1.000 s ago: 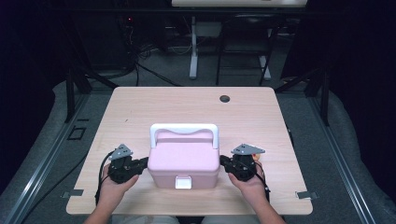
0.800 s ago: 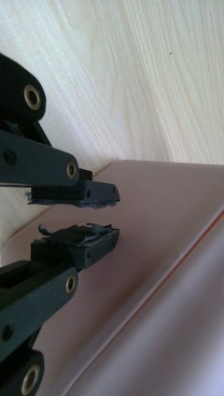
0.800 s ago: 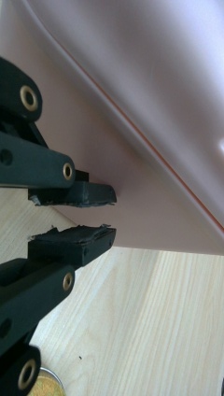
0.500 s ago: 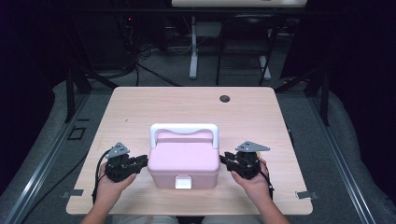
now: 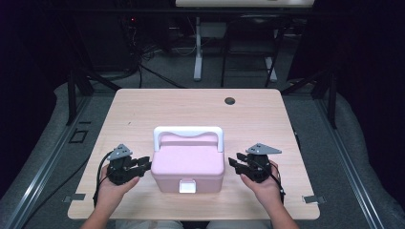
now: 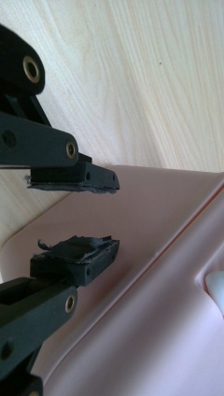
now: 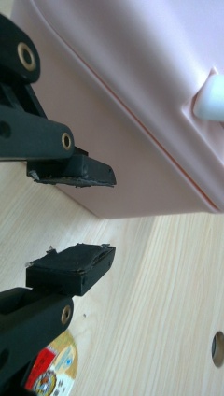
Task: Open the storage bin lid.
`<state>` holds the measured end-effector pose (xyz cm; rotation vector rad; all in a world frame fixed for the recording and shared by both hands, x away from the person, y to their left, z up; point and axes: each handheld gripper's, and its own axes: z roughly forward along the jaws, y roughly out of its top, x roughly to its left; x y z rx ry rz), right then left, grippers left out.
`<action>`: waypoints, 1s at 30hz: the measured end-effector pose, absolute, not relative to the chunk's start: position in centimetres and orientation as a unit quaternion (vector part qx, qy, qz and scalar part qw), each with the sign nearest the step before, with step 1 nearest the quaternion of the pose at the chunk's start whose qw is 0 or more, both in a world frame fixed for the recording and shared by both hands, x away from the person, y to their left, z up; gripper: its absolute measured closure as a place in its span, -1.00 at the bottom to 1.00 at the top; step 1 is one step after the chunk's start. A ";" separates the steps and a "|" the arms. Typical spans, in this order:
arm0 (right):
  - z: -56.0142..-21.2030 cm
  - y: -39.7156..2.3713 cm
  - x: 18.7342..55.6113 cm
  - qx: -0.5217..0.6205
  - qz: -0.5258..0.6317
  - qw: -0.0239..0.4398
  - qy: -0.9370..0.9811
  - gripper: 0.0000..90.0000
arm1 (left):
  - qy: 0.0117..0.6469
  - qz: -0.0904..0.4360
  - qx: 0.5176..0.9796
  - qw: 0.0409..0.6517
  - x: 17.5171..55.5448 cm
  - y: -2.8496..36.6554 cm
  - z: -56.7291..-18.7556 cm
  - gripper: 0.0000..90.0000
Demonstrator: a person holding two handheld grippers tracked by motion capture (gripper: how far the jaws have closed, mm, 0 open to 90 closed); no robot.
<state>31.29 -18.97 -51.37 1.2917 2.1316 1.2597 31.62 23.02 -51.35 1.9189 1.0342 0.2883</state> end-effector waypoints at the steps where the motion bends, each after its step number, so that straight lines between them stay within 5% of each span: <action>1: -51.3 -19.1 31.3 0.458 0.440 0.172 0.753 0.30 | 0.422 0.119 0.776 0.453 31.6 23.1 -51.3 0.42; 30: -46.5 -19.3 31.6 0.444 0.446 0.136 0.765 0.29 | 0.405 0.116 0.783 0.458 32.4 23.2 -46.2 0.27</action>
